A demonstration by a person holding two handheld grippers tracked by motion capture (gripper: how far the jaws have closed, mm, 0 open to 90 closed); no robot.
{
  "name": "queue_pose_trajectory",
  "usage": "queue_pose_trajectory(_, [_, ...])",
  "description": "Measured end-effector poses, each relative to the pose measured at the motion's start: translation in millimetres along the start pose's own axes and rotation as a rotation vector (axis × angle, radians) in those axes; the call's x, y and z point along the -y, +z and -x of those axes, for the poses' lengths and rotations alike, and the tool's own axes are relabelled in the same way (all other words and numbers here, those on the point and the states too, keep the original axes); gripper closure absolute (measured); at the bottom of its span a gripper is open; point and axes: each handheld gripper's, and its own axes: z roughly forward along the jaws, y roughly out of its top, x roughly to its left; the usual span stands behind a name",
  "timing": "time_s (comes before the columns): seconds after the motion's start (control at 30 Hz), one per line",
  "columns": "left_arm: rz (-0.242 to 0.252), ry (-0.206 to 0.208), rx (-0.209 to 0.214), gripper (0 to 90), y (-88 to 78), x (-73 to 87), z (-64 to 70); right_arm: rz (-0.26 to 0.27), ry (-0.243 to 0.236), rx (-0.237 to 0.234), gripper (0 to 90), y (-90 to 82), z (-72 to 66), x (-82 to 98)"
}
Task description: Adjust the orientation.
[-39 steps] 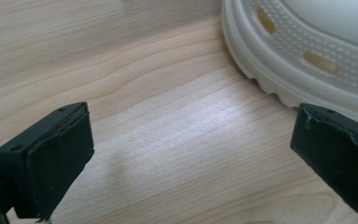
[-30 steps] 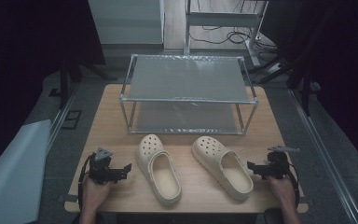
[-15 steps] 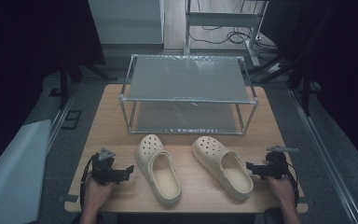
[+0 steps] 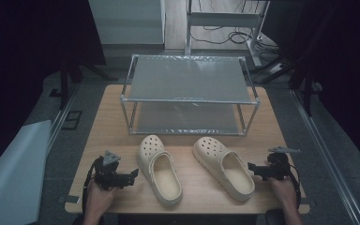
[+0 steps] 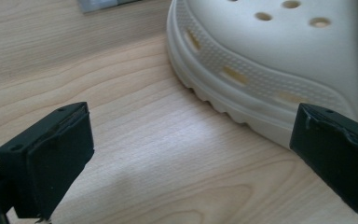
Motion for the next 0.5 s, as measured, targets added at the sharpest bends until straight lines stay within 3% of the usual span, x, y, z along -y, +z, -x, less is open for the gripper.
queue_pose_trajectory(0.2, [-0.005,0.0,0.009,0.0,-6.4,-2.4,13.9,-0.003,0.0,0.003,2.1,0.2,0.9,0.2])
queue_pose_trajectory(0.5, [0.013,0.004,0.056,0.0,-18.0,-6.7,31.7,-0.007,0.003,0.0,2.4,1.0,0.7,0.0])
